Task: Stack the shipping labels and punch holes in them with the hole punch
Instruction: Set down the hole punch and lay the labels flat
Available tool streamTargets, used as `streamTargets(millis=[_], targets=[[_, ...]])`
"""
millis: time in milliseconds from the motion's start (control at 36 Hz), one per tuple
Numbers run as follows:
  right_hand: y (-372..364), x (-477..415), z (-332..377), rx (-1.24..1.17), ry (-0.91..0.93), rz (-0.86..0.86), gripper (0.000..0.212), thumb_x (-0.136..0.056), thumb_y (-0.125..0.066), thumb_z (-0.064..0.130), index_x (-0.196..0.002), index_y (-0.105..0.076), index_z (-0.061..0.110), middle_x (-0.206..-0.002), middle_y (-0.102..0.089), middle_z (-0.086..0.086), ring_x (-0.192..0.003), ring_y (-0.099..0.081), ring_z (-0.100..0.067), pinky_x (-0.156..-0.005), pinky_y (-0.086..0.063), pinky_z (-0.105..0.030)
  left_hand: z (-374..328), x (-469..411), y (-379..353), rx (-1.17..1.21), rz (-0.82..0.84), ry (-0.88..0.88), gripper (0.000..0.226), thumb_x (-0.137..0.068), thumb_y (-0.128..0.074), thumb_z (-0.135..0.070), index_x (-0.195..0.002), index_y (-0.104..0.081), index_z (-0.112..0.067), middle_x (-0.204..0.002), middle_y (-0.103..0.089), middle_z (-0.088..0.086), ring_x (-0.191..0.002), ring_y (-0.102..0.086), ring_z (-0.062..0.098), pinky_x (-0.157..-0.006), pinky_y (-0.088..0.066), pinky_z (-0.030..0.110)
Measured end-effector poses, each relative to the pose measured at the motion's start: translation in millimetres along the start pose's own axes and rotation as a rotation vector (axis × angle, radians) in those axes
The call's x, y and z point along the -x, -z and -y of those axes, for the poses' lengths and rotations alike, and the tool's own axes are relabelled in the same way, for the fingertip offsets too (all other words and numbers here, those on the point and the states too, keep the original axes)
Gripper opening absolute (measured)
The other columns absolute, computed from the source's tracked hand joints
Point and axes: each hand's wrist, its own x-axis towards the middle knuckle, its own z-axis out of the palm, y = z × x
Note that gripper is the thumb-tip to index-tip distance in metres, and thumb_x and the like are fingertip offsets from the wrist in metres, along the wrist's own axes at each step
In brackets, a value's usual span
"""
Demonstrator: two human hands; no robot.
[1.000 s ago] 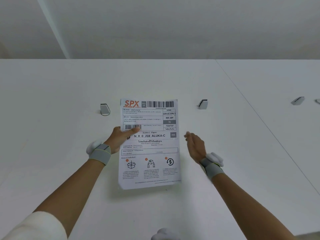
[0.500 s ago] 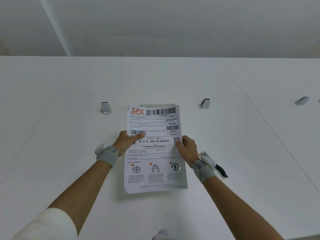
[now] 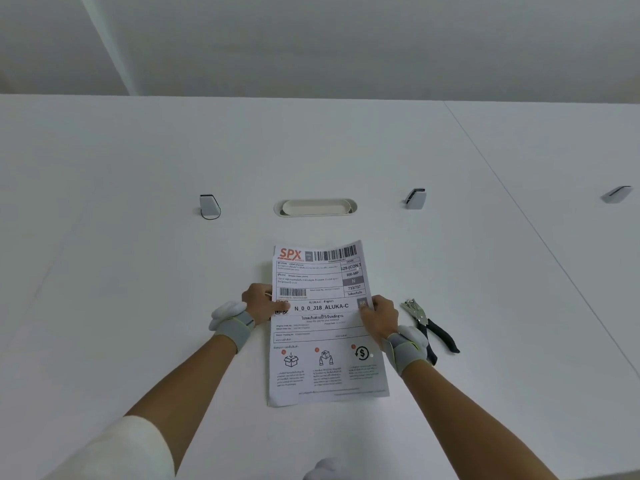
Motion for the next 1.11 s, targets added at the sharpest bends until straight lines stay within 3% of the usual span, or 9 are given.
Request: streamTargets(millis=[139,250,389,472,583,722,917,1028,1111], targets=[[-9,-4,-5,0.037,-0.028,-0.010,0.019,-0.087,-0.055,0.019,-0.091,-0.064,0.002,-0.096,-0.070,-0.016,-0.089,-0.063,-0.034,-0.067,-0.039,-0.028,5,-5,-7,-0.122,-0.045,0.001,0.028,-0.075,-0.076,-0.022,-0.099,-0.070,-0.008,-0.107,-0.073,0.013,-0.089,-0.067,0.027,-0.070,-0.046,0.026],[-13,-6,-8,0.072,-0.032,-0.012,0.019,-0.087,-0.056,0.020,-0.085,-0.060,0.002,-0.093,-0.070,-0.016,-0.074,-0.053,-0.027,-0.066,-0.039,-0.028,10,-10,-11,-0.175,-0.067,-0.008,0.029,-0.077,-0.074,-0.023,-0.101,-0.067,-0.008,-0.107,-0.073,0.011,-0.091,-0.067,0.027,-0.069,-0.047,0.026],[-16,-7,-9,0.107,-0.019,-0.013,0.021,-0.088,-0.055,0.019,-0.087,-0.059,-0.001,-0.094,-0.069,-0.018,-0.074,-0.052,-0.028,-0.065,-0.037,-0.027,14,-12,-18,-0.229,-0.101,-0.009,0.029,-0.079,-0.073,-0.026,-0.098,-0.063,-0.007,-0.103,-0.073,0.012,-0.092,-0.066,0.031,-0.069,-0.047,0.030],[-15,-7,-10,0.119,-0.020,-0.014,0.021,-0.087,-0.056,0.018,-0.092,-0.061,-0.001,-0.096,-0.069,-0.017,-0.082,-0.058,-0.032,-0.066,-0.038,-0.026,19,-12,-19,-0.270,-0.131,-0.014,0.035,-0.078,-0.072,-0.034,-0.100,-0.058,-0.010,-0.102,-0.072,0.008,-0.091,-0.064,0.031,-0.065,-0.038,0.028],[-12,-5,-9,0.128,-0.022,-0.009,0.022,-0.085,-0.058,0.019,-0.096,-0.062,0.001,-0.098,-0.069,-0.015,-0.092,-0.062,-0.034,-0.068,-0.038,-0.027,25,-12,-21,-0.258,-0.177,-0.022,0.046,-0.075,-0.074,-0.036,-0.108,-0.052,-0.012,-0.109,-0.070,0.007,-0.095,-0.063,0.029,-0.068,-0.039,0.028],[-7,-2,-1,0.137,-0.037,-0.015,0.025,-0.082,-0.062,0.019,-0.101,-0.060,0.003,-0.103,-0.068,-0.014,-0.097,-0.060,-0.032,-0.074,-0.042,-0.031,23,-10,-22,-0.286,-0.213,0.005,0.073,-0.071,-0.078,-0.035,-0.128,-0.041,-0.009,-0.125,-0.052,0.017,-0.114,-0.051,0.036,-0.090,-0.042,0.042],[4,-3,10,0.249,-0.060,0.012,0.046,-0.082,-0.066,0.029,-0.113,-0.053,-0.002,-0.117,-0.060,-0.017,-0.111,-0.056,-0.033,-0.089,-0.045,-0.034,19,-5,-24,-0.328,-0.226,-0.047,0.064,-0.080,-0.069,-0.032,-0.132,-0.038,-0.009,-0.130,-0.049,0.020,-0.117,-0.048,0.037,-0.092,-0.042,0.045],[18,0,20,0.320,-0.014,0.079,0.028,-0.082,-0.065,0.028,-0.087,-0.060,0.001,-0.091,-0.063,-0.012,-0.093,-0.059,-0.031,-0.084,-0.050,-0.034,6,3,-15,-0.305,-0.193,-0.107,0.058,-0.085,-0.064,-0.035,-0.132,-0.041,-0.010,-0.133,-0.047,0.021,-0.119,-0.047,0.036,-0.095,-0.041,0.042],[35,1,28,0.303,-0.012,0.171,0.042,-0.084,-0.061,0.025,-0.111,-0.063,-0.007,-0.101,-0.069,-0.017,-0.080,-0.061,-0.028,-0.062,-0.050,-0.030,-11,14,-2,-0.268,-0.071,-0.135,0.052,-0.086,-0.064,-0.034,-0.129,-0.047,-0.011,-0.133,-0.049,0.018,-0.120,-0.050,0.033,-0.095,-0.041,0.036]])
